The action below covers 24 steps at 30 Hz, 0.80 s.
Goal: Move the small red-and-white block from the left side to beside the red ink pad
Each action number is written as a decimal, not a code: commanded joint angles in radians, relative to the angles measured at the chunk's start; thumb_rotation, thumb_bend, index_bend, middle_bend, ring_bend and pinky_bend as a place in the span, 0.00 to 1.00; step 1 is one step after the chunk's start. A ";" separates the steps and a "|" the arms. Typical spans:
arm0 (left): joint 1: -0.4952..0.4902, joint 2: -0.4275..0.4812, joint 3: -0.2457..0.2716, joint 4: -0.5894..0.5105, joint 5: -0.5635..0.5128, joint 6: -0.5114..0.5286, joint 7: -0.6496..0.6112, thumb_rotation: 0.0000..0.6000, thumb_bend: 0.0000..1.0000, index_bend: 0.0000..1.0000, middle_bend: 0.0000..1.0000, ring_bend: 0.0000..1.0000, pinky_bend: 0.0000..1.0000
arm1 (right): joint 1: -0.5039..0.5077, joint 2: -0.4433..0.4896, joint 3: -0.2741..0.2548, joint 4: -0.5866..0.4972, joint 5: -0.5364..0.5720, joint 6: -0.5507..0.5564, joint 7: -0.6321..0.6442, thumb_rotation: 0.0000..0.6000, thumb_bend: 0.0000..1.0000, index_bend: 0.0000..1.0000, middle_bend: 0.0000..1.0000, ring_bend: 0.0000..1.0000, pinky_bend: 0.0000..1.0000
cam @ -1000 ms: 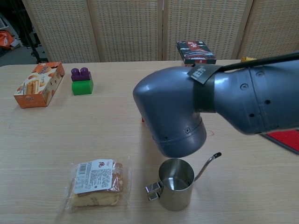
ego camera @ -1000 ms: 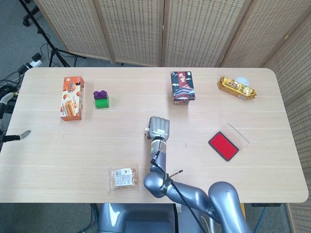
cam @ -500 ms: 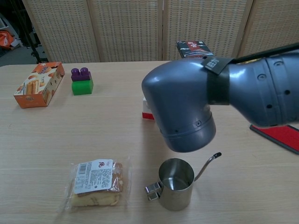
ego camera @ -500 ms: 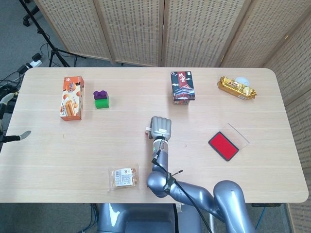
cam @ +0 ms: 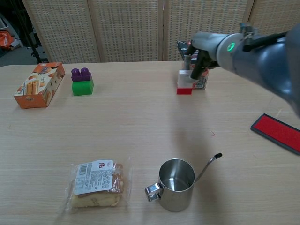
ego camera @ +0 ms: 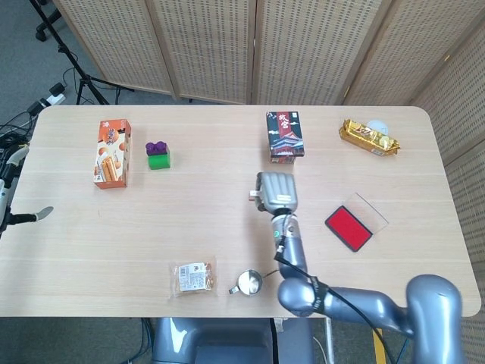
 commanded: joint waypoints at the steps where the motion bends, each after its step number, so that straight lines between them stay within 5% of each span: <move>1: 0.004 -0.001 0.004 -0.007 0.007 0.010 0.010 1.00 0.05 0.00 0.00 0.00 0.00 | -0.158 0.197 -0.100 -0.155 -0.075 0.011 0.075 1.00 0.65 0.58 0.88 0.92 1.00; 11: 0.019 -0.016 0.018 -0.040 0.037 0.066 0.075 1.00 0.05 0.00 0.00 0.00 0.00 | -0.358 0.414 -0.245 -0.183 -0.215 -0.086 0.324 1.00 0.65 0.58 0.88 0.92 1.00; 24: 0.019 -0.038 0.029 -0.054 0.043 0.078 0.129 1.00 0.05 0.00 0.00 0.00 0.00 | -0.411 0.395 -0.305 -0.068 -0.279 -0.172 0.517 1.00 0.66 0.58 0.88 0.92 1.00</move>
